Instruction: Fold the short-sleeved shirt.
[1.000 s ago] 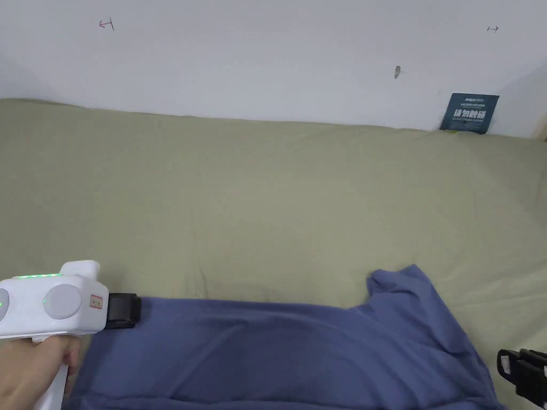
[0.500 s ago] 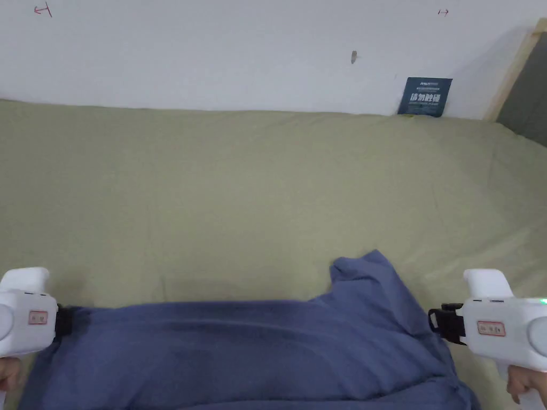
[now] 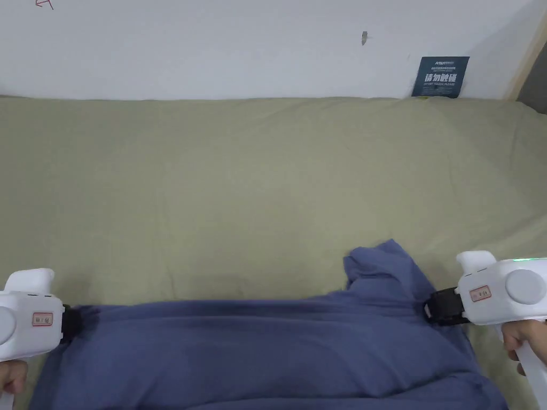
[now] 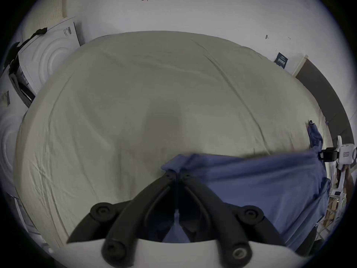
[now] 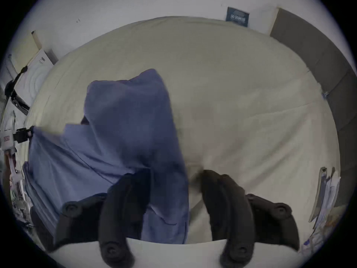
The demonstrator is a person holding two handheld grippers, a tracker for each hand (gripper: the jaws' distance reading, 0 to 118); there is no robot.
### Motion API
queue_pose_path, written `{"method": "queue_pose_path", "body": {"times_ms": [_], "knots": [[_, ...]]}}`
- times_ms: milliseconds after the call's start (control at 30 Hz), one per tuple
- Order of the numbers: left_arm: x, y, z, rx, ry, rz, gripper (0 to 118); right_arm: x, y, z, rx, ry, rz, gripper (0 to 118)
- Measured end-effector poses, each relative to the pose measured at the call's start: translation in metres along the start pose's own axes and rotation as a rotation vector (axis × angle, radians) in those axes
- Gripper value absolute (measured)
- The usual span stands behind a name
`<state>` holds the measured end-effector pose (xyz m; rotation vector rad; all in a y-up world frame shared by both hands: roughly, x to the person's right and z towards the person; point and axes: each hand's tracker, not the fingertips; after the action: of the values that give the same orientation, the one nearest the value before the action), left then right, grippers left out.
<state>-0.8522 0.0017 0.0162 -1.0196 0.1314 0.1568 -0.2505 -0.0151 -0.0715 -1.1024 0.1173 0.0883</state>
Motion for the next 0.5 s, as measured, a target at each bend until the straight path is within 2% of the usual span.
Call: {"method": "queue_pose_path", "body": {"times_ms": [33, 67, 100, 233, 500], "knots": [[0.001, 0.0, 0.002, -0.002, -0.001, -0.001, 0, 0.005, -0.002, 0.005, 0.005, 0.092, -0.031, 46], [-0.001, 0.0, 0.005, -0.002, -0.004, -0.003, 0, 0.008, -0.004, 0.01, 0.007, 0.118, -0.056, 16], [-0.001, 0.0, 0.008, -0.003, -0.006, -0.006, 0, 0.009, -0.006, 0.014, 0.021, 0.104, -0.051, 2], [-0.004, -0.008, 0.031, 0.003, -0.011, -0.013, 0, -0.005, -0.019, 0.048, 0.076, 0.119, -0.005, 2], [-0.019, -0.036, 0.112, 0.082, -0.084, -0.004, 0, -0.007, -0.051, 0.134, 0.194, 0.177, -0.002, 2]]}}
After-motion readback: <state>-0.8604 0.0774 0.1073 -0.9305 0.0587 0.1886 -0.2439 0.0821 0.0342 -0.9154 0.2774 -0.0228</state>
